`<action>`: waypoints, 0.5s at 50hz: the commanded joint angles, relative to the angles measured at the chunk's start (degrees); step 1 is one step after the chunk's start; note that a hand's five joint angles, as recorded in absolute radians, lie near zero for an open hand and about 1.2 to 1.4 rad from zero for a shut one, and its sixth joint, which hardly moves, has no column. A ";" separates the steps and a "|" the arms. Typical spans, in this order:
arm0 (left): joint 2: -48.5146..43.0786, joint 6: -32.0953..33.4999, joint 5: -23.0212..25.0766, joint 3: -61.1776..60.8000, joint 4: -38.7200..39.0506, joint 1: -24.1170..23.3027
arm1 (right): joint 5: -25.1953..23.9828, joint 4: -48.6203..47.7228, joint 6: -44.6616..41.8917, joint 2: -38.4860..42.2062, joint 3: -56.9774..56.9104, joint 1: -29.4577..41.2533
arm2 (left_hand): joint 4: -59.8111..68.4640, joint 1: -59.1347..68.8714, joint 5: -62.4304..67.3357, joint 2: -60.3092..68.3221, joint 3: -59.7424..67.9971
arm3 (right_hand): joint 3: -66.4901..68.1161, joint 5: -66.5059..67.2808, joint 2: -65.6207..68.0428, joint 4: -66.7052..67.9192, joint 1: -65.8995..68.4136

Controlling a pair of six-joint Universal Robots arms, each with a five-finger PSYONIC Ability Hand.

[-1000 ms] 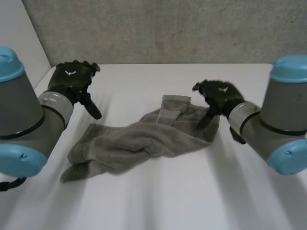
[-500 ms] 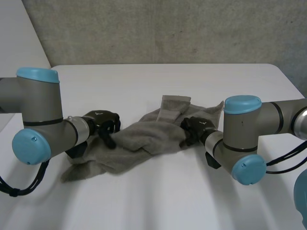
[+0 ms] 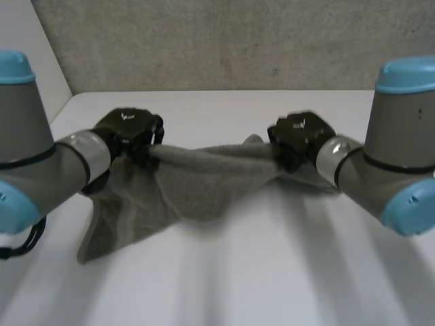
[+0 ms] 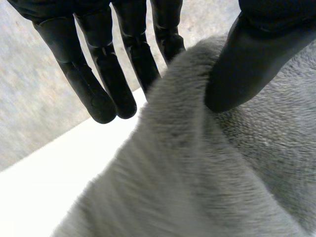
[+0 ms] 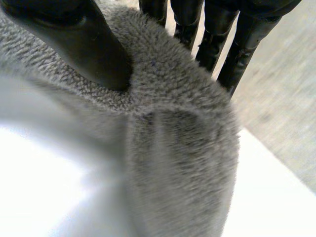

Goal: Fold the towel.

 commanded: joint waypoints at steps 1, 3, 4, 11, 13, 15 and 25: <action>-12.08 7.33 -7.19 28.42 6.85 -0.29 | 5.89 -24.33 -1.61 2.87 -14.91 0.38 | 2.82 4.46 2.12 2.75 1.55 | 40.72 2.91 28.50 33.27 6.64; -12.61 6.89 -10.09 34.06 10.18 -0.90 | 8.53 -30.39 -1.87 2.35 -17.20 0.38 | 2.82 4.46 2.12 2.75 1.55 | 40.72 2.91 28.50 33.27 6.64; -12.53 5.93 -12.73 38.20 13.52 -1.43 | 10.65 -35.50 -1.78 1.73 -19.40 0.56 | 2.82 4.46 2.12 2.75 1.55 | 40.72 2.91 28.50 33.27 6.64; -7.10 -4.25 -14.25 39.05 20.58 -1.87 | 10.42 -34.45 -1.52 -2.05 -21.35 0.47 | 2.82 4.46 2.12 2.75 1.55 | 40.72 2.91 28.50 33.27 6.64; -5.85 -5.95 -14.07 36.40 20.58 -1.79 | 8.47 -29.49 -1.52 -1.79 -21.53 0.47 | 2.82 4.46 2.12 2.75 1.55 | 40.72 2.91 28.50 33.27 6.64; -4.28 -7.00 -13.20 27.92 20.76 -1.70 | 3.22 -18.82 -2.04 0.39 -21.27 0.73 | 2.82 4.46 2.12 2.75 1.55 | 40.72 2.91 28.50 33.27 6.64; 0.91 -6.82 -4.42 -1.88 23.83 -1.35 | -0.85 -5.05 -2.92 3.75 -14.17 1.17 | 2.82 4.46 2.12 2.75 1.55 | 40.72 2.91 28.50 33.27 6.64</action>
